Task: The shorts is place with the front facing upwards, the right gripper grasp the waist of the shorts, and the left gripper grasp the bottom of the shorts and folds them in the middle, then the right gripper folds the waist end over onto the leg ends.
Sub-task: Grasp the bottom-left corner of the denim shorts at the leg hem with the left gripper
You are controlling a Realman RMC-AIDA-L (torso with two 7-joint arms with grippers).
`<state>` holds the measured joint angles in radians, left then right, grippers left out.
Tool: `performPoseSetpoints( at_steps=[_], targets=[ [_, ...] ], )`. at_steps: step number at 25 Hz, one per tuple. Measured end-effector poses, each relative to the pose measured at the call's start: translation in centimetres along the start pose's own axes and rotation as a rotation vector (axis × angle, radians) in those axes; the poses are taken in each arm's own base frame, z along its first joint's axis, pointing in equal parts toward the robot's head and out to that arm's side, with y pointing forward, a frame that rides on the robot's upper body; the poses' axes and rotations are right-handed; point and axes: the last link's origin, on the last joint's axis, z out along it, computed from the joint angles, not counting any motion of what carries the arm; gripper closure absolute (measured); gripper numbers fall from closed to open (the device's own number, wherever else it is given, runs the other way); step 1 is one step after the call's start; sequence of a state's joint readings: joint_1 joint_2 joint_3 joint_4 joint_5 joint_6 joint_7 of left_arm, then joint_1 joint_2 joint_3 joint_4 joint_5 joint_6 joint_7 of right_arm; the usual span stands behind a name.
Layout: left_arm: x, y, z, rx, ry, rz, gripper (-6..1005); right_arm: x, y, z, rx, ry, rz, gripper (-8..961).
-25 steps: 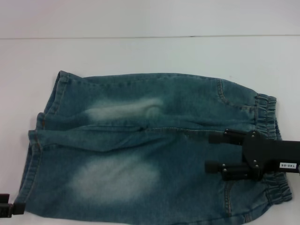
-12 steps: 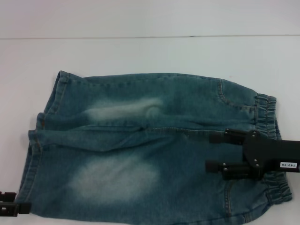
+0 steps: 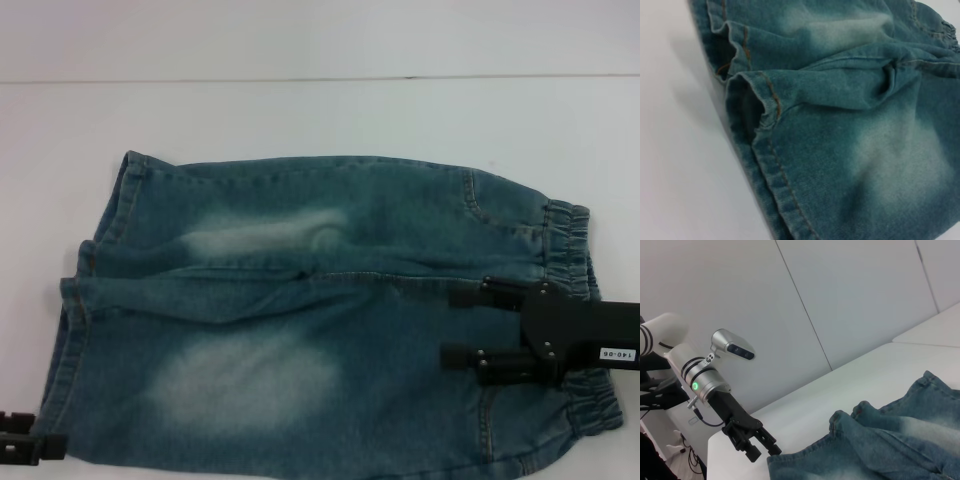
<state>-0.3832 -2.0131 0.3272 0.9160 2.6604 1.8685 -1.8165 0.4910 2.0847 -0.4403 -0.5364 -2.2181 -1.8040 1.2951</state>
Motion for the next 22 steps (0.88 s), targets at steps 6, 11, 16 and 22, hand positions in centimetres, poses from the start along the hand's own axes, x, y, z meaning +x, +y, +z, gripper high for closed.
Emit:
performPoseSetpoints(
  at_steps=[6,11,16,22],
  targets=[
    [0.4,0.4,0.6,-0.026,-0.016,0.015,141,0.0,0.0,0.0,0.001,0.000,0.001,17],
    [1.1,0.6,0.8,-0.040,-0.017,0.021,222,0.0,0.0,-0.1,0.002,0.000,0.000,18],
    [1.3,0.7,1.3,-0.035,-0.045,0.042,402,0.2,0.1,-0.1,0.003,0.000,0.005,18],
    [1.4,0.5,1.1,-0.009,-0.064,0.022,574,0.2,0.1,-0.2,0.006,0.000,0.006,19]
  ],
)
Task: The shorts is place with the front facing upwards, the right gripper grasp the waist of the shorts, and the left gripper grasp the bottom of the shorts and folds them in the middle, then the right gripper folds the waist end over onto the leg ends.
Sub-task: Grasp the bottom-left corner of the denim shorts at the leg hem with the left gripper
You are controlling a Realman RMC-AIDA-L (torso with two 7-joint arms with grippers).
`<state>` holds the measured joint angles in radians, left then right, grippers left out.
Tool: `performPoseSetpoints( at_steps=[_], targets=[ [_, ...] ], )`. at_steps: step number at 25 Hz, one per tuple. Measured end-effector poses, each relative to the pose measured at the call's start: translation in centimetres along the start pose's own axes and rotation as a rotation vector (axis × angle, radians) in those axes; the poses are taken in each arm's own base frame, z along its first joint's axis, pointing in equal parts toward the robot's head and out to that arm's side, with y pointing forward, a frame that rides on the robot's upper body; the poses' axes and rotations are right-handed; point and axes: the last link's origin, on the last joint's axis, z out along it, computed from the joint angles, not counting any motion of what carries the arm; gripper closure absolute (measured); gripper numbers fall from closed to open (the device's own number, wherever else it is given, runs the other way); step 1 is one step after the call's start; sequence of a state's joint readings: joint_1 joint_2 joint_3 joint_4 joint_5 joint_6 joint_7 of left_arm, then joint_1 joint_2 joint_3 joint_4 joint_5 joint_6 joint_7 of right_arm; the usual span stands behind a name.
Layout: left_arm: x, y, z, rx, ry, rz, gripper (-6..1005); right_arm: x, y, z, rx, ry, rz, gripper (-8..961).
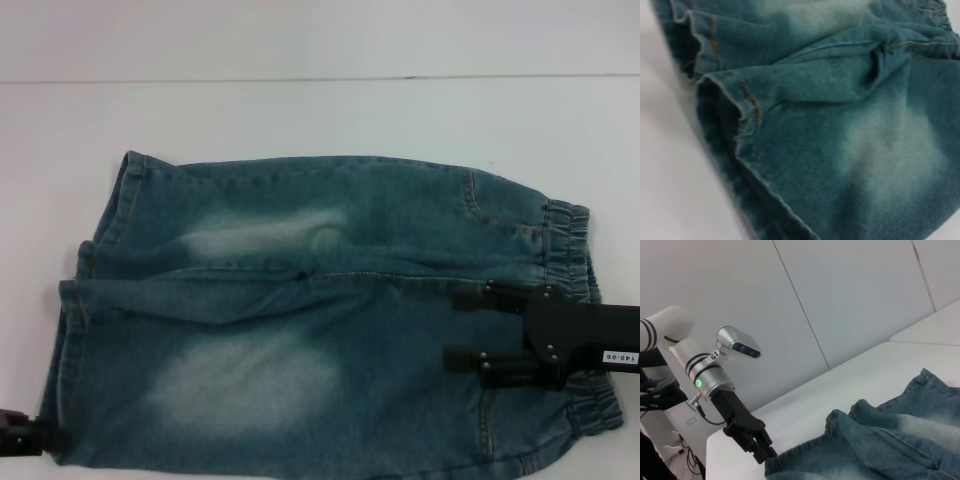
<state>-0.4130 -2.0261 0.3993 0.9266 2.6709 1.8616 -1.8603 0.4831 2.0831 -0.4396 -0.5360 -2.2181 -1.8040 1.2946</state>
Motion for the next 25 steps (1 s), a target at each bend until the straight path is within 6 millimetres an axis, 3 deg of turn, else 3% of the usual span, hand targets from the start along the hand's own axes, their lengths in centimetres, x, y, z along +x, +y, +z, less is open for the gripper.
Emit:
performPoseSetpoints(
  at_steps=[8,25],
  targets=[
    [-0.30,-0.48,-0.65,0.055,-0.031,-0.042,700,-0.04,-0.02,-0.03,0.001,-0.001,-0.002,19],
    [0.21,-0.36,-0.11,0.062,-0.068,-0.037,679,-0.12,-0.06,-0.05,0.005,-0.007,-0.003,21]
  ],
)
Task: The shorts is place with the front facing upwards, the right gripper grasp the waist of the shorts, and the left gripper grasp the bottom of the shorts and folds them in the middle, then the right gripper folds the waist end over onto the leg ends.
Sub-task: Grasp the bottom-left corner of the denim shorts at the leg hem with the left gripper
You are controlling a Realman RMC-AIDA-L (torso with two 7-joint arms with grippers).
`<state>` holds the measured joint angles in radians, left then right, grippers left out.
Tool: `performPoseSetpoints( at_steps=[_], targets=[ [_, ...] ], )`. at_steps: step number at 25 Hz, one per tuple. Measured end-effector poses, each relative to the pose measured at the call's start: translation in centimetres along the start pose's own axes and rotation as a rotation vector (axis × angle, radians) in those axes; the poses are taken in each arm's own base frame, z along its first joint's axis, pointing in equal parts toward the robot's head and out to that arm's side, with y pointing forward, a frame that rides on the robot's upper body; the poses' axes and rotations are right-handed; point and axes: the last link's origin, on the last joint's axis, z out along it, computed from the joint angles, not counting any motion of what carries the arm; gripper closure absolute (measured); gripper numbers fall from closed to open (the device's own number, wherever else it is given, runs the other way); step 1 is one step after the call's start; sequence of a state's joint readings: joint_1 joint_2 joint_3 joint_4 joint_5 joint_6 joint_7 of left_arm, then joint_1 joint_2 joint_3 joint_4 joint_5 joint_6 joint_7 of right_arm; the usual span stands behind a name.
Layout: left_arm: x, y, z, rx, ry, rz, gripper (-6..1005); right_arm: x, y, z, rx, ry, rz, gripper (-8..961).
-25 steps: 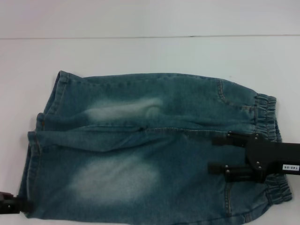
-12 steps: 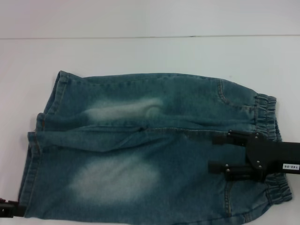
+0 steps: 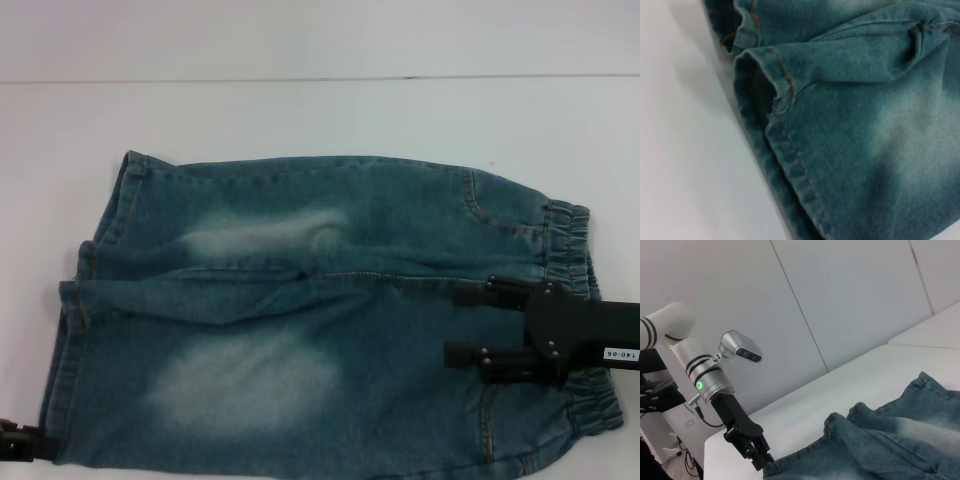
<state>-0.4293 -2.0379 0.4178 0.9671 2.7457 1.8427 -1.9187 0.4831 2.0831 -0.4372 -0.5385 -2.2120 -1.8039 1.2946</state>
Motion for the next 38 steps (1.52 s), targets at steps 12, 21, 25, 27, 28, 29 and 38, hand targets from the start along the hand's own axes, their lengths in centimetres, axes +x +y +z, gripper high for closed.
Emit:
performPoseSetpoints(
  at_steps=[12,21,25,27,28,29,38],
  targets=[
    [0.9,1.5,0.3,-0.003,-0.028,0.095,737,0.0,0.1,-0.3,-0.001,-0.005,0.002,22],
    [1.5,2.0,0.2,0.014,-0.010,0.130,859,0.0,0.1,-0.3,0.000,-0.006,0.003,22],
    [1.7,2.1,0.2,0.018,-0.003,0.138,859,0.0,0.1,-0.3,0.000,-0.007,0.005,23],
    [1.8,2.2,0.2,0.018,-0.002,0.140,859,0.0,0.1,-0.3,0.000,-0.007,0.009,23],
    [1.8,2.2,0.2,0.017,0.000,0.141,859,0.0,0.1,-0.3,0.000,-0.007,0.010,23],
    [1.9,2.2,0.2,0.016,0.003,0.143,859,0.0,0.1,-0.4,0.001,-0.007,0.011,23],
    [2.5,2.3,-0.2,0.008,0.053,0.144,860,-0.1,-0.1,-0.6,0.011,-0.014,0.011,24]
  ],
)
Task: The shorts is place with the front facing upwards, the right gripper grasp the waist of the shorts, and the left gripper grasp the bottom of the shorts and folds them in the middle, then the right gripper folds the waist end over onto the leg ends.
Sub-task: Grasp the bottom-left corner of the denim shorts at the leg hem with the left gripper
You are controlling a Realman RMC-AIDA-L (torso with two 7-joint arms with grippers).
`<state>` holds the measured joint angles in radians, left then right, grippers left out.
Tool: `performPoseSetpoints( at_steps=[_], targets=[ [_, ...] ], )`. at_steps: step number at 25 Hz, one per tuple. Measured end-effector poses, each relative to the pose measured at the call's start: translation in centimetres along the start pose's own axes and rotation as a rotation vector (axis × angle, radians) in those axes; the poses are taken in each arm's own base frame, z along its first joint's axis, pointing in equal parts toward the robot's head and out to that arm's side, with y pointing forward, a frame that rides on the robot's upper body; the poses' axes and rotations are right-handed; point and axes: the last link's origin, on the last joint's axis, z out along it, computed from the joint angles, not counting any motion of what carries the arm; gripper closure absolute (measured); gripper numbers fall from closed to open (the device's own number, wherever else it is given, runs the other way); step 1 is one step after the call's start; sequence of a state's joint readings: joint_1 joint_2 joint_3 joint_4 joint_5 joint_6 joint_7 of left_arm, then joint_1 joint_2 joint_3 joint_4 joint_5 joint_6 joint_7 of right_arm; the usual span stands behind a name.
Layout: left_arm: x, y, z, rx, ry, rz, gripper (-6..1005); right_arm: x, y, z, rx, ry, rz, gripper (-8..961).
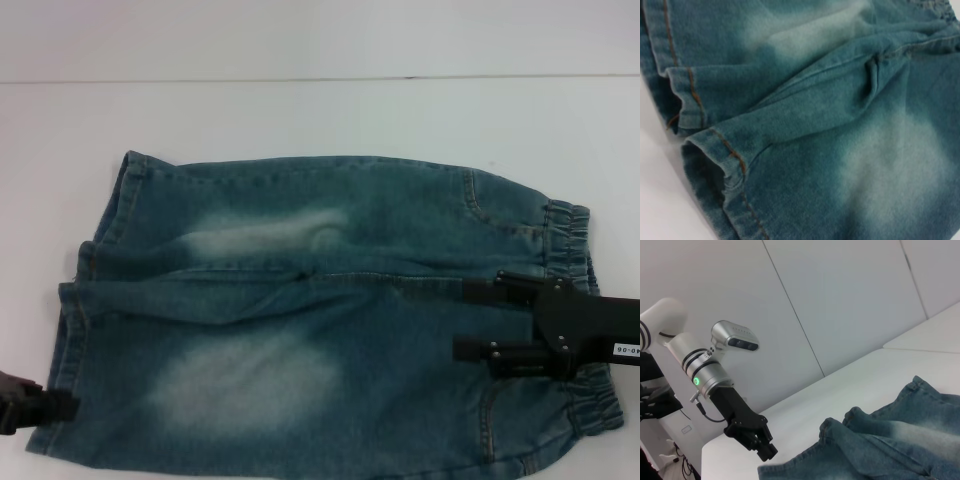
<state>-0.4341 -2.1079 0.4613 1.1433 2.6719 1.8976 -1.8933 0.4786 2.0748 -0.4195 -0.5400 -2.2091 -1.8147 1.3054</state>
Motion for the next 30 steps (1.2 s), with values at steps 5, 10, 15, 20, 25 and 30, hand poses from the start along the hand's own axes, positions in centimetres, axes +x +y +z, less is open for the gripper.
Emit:
performPoseSetpoints(
  at_steps=[5,10,15,20,25,30],
  targets=[
    [0.2,-0.1,-0.3,-0.002,0.012,-0.010,860,0.0,0.0,0.0,0.000,0.000,-0.001,24],
    [0.3,0.1,-0.4,-0.033,0.000,-0.049,859,-0.1,0.0,0.2,-0.002,0.002,-0.002,25],
    [0.8,0.0,-0.9,-0.037,0.012,-0.091,775,-0.1,-0.1,0.2,-0.002,0.002,-0.004,25],
    [1.1,-0.3,-1.6,-0.048,0.041,-0.126,638,-0.2,-0.1,0.1,-0.004,0.003,-0.006,25],
    [1.0,-0.4,-1.9,-0.063,0.026,-0.132,524,-0.1,-0.1,0.1,0.000,0.004,-0.004,26],
    [0.4,-0.6,-2.4,-0.063,0.007,-0.146,410,-0.1,-0.1,0.0,0.004,0.004,-0.003,26]
  ],
)
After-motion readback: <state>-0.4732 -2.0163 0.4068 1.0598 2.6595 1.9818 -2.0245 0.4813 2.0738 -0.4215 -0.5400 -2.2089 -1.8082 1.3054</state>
